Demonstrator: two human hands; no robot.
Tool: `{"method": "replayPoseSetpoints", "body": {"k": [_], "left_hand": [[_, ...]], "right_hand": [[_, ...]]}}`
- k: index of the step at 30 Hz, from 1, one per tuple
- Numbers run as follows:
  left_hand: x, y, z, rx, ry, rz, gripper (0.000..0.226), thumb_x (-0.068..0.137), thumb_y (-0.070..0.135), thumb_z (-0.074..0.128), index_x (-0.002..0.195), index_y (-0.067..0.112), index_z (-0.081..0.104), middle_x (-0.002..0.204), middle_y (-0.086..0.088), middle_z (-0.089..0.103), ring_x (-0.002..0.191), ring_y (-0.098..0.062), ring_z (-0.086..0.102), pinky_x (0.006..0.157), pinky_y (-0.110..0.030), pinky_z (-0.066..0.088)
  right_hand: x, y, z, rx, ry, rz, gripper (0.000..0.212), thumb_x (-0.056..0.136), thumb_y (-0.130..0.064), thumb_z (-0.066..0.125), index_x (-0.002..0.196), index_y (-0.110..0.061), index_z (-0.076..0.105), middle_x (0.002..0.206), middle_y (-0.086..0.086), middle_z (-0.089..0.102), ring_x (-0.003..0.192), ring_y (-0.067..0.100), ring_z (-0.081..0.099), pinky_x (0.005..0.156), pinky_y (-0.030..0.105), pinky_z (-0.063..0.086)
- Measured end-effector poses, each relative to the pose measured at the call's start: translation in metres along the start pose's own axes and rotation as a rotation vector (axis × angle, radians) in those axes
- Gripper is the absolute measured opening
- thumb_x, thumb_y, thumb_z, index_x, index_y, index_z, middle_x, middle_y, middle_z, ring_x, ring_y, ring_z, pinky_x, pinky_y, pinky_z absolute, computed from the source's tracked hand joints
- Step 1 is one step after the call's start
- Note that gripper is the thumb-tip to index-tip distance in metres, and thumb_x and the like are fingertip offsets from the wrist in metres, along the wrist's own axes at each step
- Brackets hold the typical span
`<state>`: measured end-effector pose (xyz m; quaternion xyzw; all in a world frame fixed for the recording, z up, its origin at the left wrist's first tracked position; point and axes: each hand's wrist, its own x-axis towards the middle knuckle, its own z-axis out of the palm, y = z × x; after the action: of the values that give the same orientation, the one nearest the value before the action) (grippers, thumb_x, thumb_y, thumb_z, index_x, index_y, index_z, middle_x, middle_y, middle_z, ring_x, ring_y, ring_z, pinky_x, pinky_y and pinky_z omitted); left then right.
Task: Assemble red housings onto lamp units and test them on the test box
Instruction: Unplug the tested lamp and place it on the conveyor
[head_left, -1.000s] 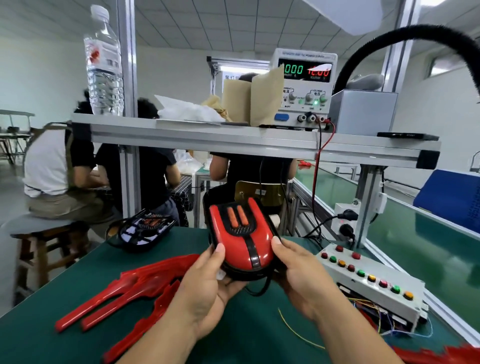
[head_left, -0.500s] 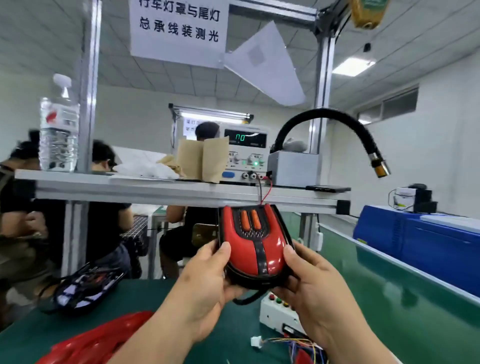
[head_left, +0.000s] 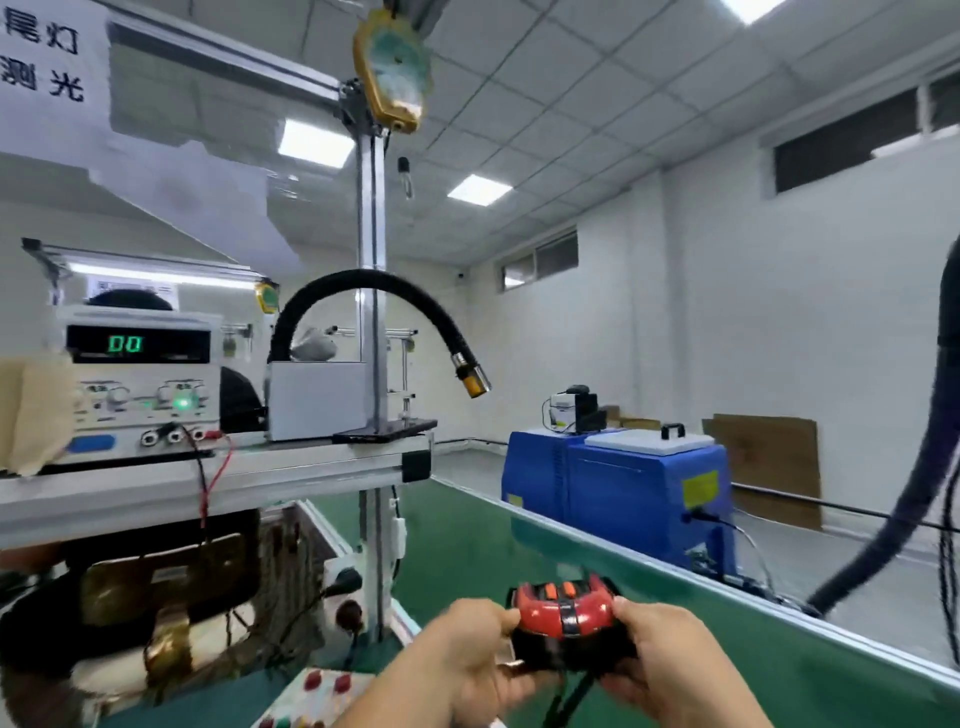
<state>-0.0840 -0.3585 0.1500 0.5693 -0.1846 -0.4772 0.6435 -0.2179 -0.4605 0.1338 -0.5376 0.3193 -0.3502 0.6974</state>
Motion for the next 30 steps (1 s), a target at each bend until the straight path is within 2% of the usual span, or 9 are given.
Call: {"method": "replayPoseSetpoints", "body": {"k": [3,5,9,14,16,20,24,27,30], "left_hand": [[0.026,0.0,0.009,0.021,-0.008,0.013,0.027,0.1,-0.002,0.036,0.097,-0.005,0.063,0.081,-0.019,0.065,0.071,-0.028,0.06,0.053,-0.033,0.052],[0.044,-0.003,0.012,0.059,-0.013,0.087,0.035,0.099,-0.005,0.035,0.102,0.005,0.069,0.078,-0.012,0.07,0.069,-0.021,0.059,0.051,-0.025,0.049],[0.076,-0.012,0.013,0.145,0.069,0.306,0.058,0.097,-0.014,0.028,0.126,0.025,0.061,0.113,-0.002,0.068,0.081,-0.01,0.057,0.053,-0.014,0.048],[0.098,-0.011,0.0,0.313,0.114,0.488,0.061,0.099,-0.01,0.035,0.148,0.025,0.041,0.138,-0.003,0.057,0.122,-0.022,0.056,0.108,-0.037,0.04],[0.103,-0.005,-0.005,0.349,0.111,0.456,0.058,0.099,-0.009,0.035,0.144,0.026,0.046,0.136,-0.002,0.059,0.106,-0.015,0.06,0.097,-0.028,0.047],[0.101,0.005,0.0,0.303,0.129,0.299,0.041,0.099,-0.008,0.034,0.1,0.02,0.064,0.09,-0.001,0.066,0.071,-0.007,0.056,0.05,-0.017,0.047],[0.088,-0.007,0.019,0.259,0.073,0.201,0.04,0.1,-0.006,0.034,0.104,0.016,0.067,0.084,0.0,0.066,0.071,-0.007,0.051,0.055,-0.021,0.042],[0.064,-0.022,0.051,0.217,-0.043,0.267,0.043,0.103,-0.002,0.032,0.117,0.024,0.063,0.093,0.006,0.071,0.069,-0.001,0.057,0.055,-0.018,0.043],[0.036,-0.04,0.093,0.236,-0.211,0.329,0.043,0.104,0.0,0.032,0.119,0.027,0.063,0.094,0.012,0.075,0.066,0.005,0.062,0.063,-0.019,0.042]], "right_hand": [[0.033,0.001,-0.003,-0.083,0.067,-0.041,0.02,0.093,0.002,0.051,0.086,0.011,0.067,0.062,0.018,0.064,0.047,0.024,0.06,0.042,0.027,0.049],[0.055,0.009,-0.004,-0.095,0.085,-0.094,0.029,0.093,0.004,0.045,0.086,-0.001,0.072,0.069,0.014,0.071,0.06,0.026,0.064,0.059,0.035,0.057],[0.087,0.028,0.006,-0.023,0.124,-0.164,0.047,0.088,0.011,0.037,0.099,-0.013,0.075,0.096,0.012,0.075,0.094,0.032,0.067,0.095,0.051,0.051],[0.116,0.045,0.014,0.21,0.106,-0.084,0.045,0.095,0.009,0.031,0.1,-0.009,0.072,0.088,0.011,0.076,0.071,0.021,0.069,0.061,0.027,0.053],[0.118,0.045,0.018,0.221,0.089,-0.05,0.045,0.096,0.009,0.03,0.098,-0.009,0.071,0.086,0.011,0.076,0.068,0.019,0.071,0.056,0.027,0.054],[0.107,0.038,0.021,0.138,0.118,0.055,0.031,0.086,0.013,0.039,0.092,0.003,0.068,0.083,0.02,0.07,0.064,0.024,0.063,0.059,0.03,0.053],[0.069,0.027,-0.001,-0.044,0.24,-0.024,0.021,0.081,0.005,0.044,0.076,0.0,0.064,0.076,0.018,0.059,0.069,0.022,0.05,0.064,0.033,0.047],[0.031,0.023,-0.033,-0.164,0.322,-0.154,0.031,0.092,-0.007,0.043,0.11,0.0,0.067,0.103,0.015,0.068,0.092,0.021,0.058,0.096,0.048,0.052],[-0.018,0.013,-0.071,-0.215,0.484,-0.263,0.041,0.098,-0.016,0.043,0.138,-0.021,0.053,0.118,-0.002,0.057,0.11,0.016,0.054,0.105,0.043,0.044]]}}
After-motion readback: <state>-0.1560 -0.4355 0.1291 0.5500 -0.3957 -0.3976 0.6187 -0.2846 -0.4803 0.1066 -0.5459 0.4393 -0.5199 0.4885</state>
